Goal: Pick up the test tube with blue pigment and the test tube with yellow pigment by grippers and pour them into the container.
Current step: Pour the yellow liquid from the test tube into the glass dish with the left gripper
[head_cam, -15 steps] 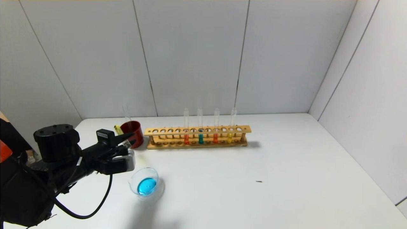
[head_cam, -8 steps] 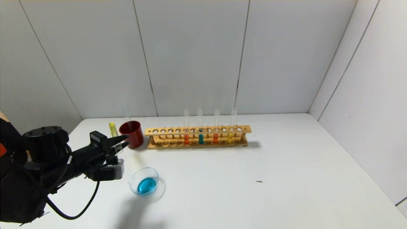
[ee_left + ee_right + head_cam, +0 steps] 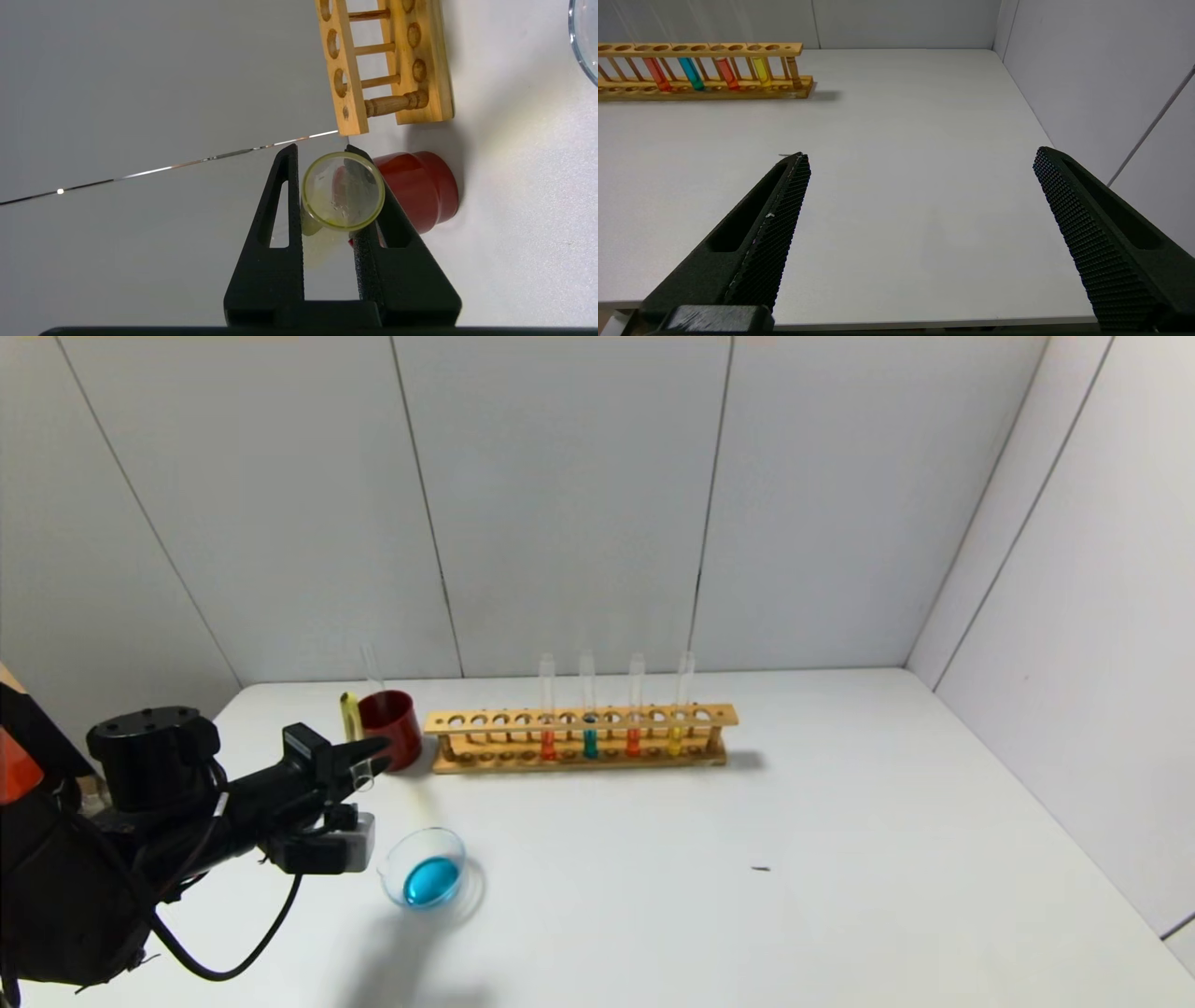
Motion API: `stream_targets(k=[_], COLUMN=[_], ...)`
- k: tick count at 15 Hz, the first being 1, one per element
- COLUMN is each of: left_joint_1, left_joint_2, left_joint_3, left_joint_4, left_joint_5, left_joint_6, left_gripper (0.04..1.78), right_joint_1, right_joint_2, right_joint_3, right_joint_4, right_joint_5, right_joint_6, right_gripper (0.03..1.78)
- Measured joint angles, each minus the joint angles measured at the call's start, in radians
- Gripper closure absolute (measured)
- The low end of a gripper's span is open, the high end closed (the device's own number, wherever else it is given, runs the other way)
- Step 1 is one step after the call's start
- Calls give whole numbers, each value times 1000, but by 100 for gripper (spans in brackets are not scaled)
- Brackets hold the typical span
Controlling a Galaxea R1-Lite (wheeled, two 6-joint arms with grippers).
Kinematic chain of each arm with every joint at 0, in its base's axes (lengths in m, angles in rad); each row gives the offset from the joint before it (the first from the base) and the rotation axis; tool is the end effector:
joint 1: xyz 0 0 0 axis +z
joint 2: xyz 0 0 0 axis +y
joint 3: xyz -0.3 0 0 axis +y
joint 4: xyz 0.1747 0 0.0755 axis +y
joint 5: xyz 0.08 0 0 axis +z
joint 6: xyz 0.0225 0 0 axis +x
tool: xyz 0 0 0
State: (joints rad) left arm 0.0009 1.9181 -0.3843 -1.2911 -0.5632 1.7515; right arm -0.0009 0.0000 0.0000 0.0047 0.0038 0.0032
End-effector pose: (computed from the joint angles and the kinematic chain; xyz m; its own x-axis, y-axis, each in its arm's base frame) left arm 0.2802 -0.0118 0.0865 0.8213 -0.5332 -0.2032 0.1434 -0.1518 0.9779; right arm -0.0228 0.0001 0.0750 1.0000 0.0029 -0.0047 -0.0029 1.0000 0.0032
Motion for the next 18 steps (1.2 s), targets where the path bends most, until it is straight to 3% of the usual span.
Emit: stream_targets(k=[18], left_joint_1=[-36], left_joint_2=[76], left_joint_3=[-53], left_joint_4=[-5], left_joint_5=[21], left_joint_6=[119], left_gripper=[148], right_joint_1=[0], right_joint_2=[0], right_joint_3=[0], right_joint_4=[0], right_joint_5=[0], right_joint_6=[0], right_gripper=[6])
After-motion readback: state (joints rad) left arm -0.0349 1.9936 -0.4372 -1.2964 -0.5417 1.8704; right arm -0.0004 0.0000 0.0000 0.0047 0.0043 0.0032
